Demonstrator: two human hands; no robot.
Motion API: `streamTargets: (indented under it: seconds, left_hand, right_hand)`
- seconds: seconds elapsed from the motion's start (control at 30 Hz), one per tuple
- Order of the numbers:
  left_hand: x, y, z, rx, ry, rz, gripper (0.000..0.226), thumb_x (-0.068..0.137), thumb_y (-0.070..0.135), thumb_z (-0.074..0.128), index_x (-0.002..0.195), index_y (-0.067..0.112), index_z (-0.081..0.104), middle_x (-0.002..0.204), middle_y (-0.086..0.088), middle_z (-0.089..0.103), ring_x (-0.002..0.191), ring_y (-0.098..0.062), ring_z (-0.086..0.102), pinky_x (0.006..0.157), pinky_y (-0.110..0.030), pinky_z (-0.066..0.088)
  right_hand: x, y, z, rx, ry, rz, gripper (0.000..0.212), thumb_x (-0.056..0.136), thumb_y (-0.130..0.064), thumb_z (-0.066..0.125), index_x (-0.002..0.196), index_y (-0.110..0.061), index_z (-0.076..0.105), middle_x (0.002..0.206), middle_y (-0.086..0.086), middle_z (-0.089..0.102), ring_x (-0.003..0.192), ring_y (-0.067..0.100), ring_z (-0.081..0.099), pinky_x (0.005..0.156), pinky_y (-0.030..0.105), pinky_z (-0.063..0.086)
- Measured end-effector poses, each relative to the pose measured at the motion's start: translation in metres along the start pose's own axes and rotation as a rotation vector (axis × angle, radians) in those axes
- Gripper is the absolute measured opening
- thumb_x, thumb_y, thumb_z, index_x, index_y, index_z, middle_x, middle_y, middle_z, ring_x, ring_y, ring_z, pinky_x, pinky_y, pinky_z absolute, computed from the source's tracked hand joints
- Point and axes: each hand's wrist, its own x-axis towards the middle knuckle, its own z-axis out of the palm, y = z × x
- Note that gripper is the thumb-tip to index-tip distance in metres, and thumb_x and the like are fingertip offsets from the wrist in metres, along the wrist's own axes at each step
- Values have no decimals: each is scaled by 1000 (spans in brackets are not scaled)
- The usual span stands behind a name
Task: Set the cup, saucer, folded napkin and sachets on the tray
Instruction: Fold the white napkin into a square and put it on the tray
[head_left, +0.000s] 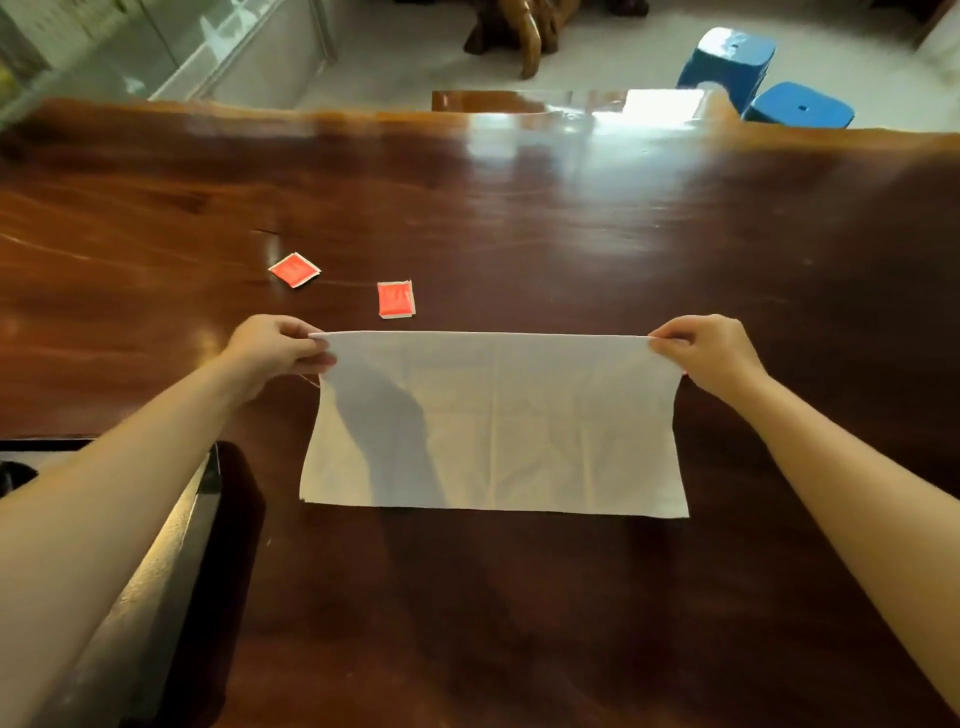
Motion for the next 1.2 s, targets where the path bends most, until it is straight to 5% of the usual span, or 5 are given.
streamTargets:
  seconds: [0.2, 0.4, 0.8, 1.07, 1.2]
  left_hand:
    - [-21, -27, 2, 267, 73, 158, 11, 81, 14, 70, 90, 6, 69, 84, -5, 70, 70, -9, 67, 58, -13, 49]
    - [-73, -86, 0, 562, 49, 478, 20, 74, -7, 65, 82, 12, 68, 89, -1, 69, 83, -19, 64, 74, -26, 48]
    - [-94, -121, 15, 871, 100, 629, 25, 65, -13, 71, 84, 0, 62, 102, -16, 67, 68, -35, 67, 55, -39, 55]
    - [-111, -115, 11, 978, -43, 564, 21, 67, -7, 69, 81, 8, 64, 96, -8, 67, 75, -30, 67, 54, -31, 52]
    - [-116, -83, 22, 819, 220, 630, 23, 76, -7, 58, 92, 5, 68, 98, -10, 70, 86, -31, 66, 65, -36, 51]
  right_hand:
    - [-37, 2, 4, -38, 151, -217, 15, 83, -9, 66, 95, -3, 72, 94, 15, 71, 92, 29, 61, 76, 36, 50]
    - [-114, 29, 13, -130, 116, -375, 15, 81, -19, 66, 88, -7, 74, 87, 4, 71, 88, 18, 58, 84, 12, 39]
    - [-156, 53, 50, -249, 104, -475, 27, 84, -24, 53, 91, -10, 74, 92, 5, 72, 88, 26, 61, 79, 40, 51]
    - [-167, 48, 53, -264, 83, -337, 20, 79, -16, 58, 92, -13, 72, 100, 6, 69, 99, 30, 59, 91, 47, 45]
    - [-154, -11, 70, -91, 254, -193, 41, 82, -23, 41, 108, -4, 65, 114, 13, 65, 112, 27, 53, 102, 39, 36]
